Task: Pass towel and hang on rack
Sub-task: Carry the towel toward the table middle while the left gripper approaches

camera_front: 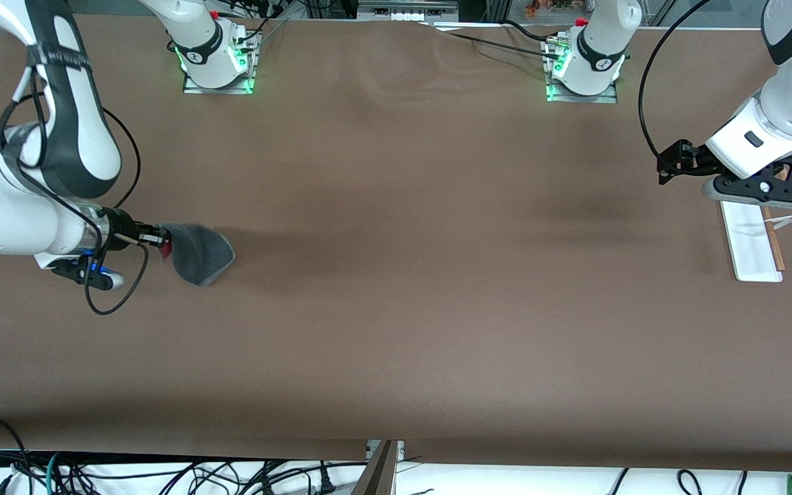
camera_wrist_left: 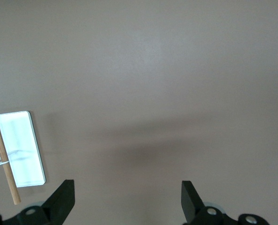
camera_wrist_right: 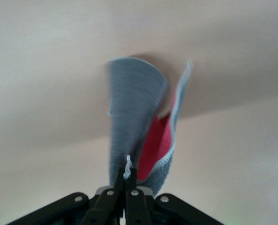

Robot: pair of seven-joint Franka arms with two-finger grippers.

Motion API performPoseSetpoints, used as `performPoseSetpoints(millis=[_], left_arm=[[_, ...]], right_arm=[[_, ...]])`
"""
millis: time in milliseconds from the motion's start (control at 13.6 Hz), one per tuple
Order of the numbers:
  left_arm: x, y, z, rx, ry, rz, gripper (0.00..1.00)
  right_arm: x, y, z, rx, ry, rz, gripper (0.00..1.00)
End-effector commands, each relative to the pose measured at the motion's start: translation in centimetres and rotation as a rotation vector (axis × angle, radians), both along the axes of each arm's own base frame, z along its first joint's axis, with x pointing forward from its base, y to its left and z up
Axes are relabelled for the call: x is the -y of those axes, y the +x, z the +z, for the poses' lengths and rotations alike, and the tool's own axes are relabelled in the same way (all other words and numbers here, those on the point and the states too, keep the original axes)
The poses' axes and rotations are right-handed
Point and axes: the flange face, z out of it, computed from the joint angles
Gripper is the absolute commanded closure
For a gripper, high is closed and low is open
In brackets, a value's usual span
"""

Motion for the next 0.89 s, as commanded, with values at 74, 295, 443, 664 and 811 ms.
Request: performPoseSetpoints(millis=[74,295,443,664,811], left_arm=[[0.0,0.1,0.5,-0.016,-0.011,0.007,0.00],[0.2,0.1,0.6,-0.014,-0.009,0.002,0.00],[0.4,0.0,0.6,-0.014,-0.011,-0.001,0.00],[1.6,0.0,0.4,-0.021,-0.048,-0.011,0.00],[2.7,0.7,-1.6,-0.066,-0.125,-0.003,0.00]], right_arm=[[-5.8,0.5,4.5,0.017,0.032,0.109,1.00],[-11.2,-0.5,6.7,0.050,0.077,0.197,1.00],[-15.5,-1.9,7.4,0.046,0.095,0.224,1.00],[-21.1,-3.5,9.5,0.081,0.119,0.185,1.00],[-24.6,-4.6,10.4,0.115,0.144,0.186,1.00]])
